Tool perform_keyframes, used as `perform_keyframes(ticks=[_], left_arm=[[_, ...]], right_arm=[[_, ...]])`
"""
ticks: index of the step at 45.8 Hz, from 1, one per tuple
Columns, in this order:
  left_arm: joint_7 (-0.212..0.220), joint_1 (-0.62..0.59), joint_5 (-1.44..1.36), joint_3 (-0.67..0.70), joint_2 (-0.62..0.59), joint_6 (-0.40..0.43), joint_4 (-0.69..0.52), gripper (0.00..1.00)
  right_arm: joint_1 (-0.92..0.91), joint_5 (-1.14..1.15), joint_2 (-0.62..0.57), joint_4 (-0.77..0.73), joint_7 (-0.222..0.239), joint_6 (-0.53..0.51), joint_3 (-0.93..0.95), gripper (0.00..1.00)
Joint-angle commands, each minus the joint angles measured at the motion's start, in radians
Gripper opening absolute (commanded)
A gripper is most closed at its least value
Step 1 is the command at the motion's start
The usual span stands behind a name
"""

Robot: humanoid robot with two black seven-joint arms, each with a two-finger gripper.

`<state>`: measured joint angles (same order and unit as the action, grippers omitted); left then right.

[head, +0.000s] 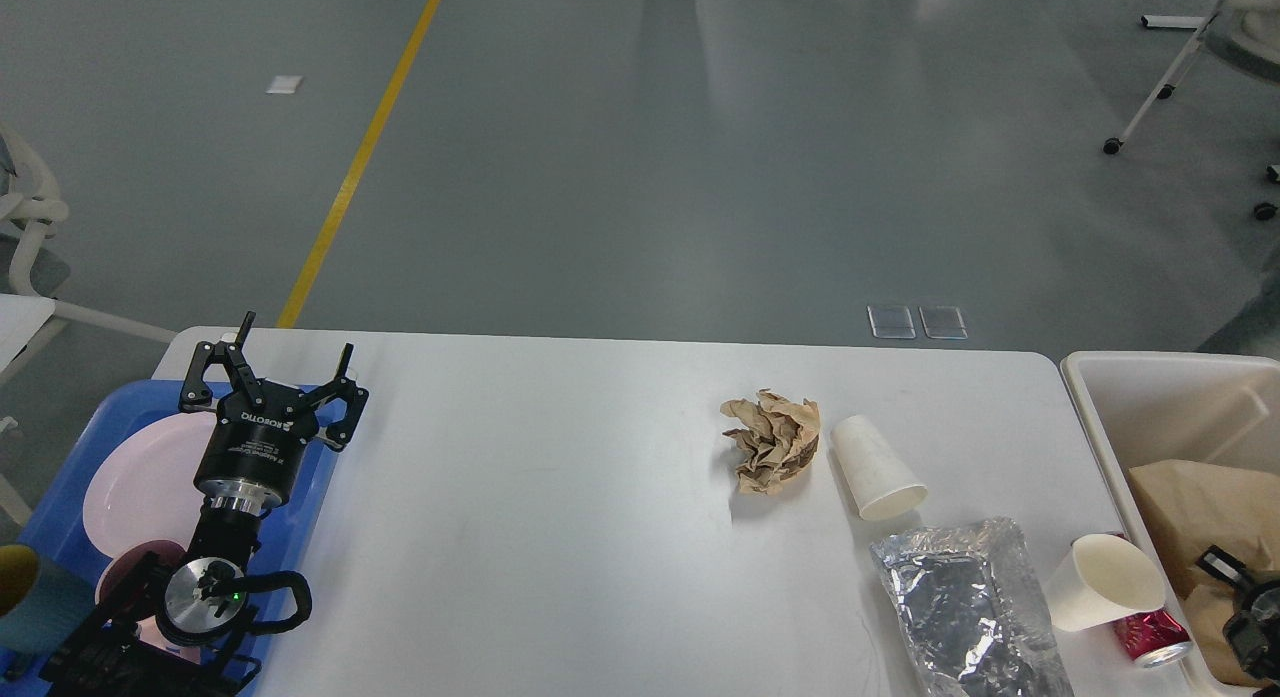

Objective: Tidy desktop
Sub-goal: 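Raise the right gripper out of the bin and move to the foil packet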

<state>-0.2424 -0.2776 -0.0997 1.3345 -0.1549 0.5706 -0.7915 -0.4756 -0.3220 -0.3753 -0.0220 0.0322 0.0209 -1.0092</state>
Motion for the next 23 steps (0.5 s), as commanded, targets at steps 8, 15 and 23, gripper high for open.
perform_keyframes(ticks=[8,15,23], left_arm=[[0.0,0.0,0.0,0.0,0.0,0.0,0.0,0.96],[0.0,0.0,0.0,0.0,0.0,0.0,0.0,0.96],[0.0,0.0,0.0,0.0,0.0,0.0,0.0,0.96]], right_arm=[[0.0,0.0,-0.002,0.01,-0.005,0.045,0.003,1.0],[-0.052,0.011,-0.02,0.071,-0.005,0.034,0.001,1.0],[-0.265,0.102,-0.148,0.31,-0.003,-0.067,-0.008,1.0]])
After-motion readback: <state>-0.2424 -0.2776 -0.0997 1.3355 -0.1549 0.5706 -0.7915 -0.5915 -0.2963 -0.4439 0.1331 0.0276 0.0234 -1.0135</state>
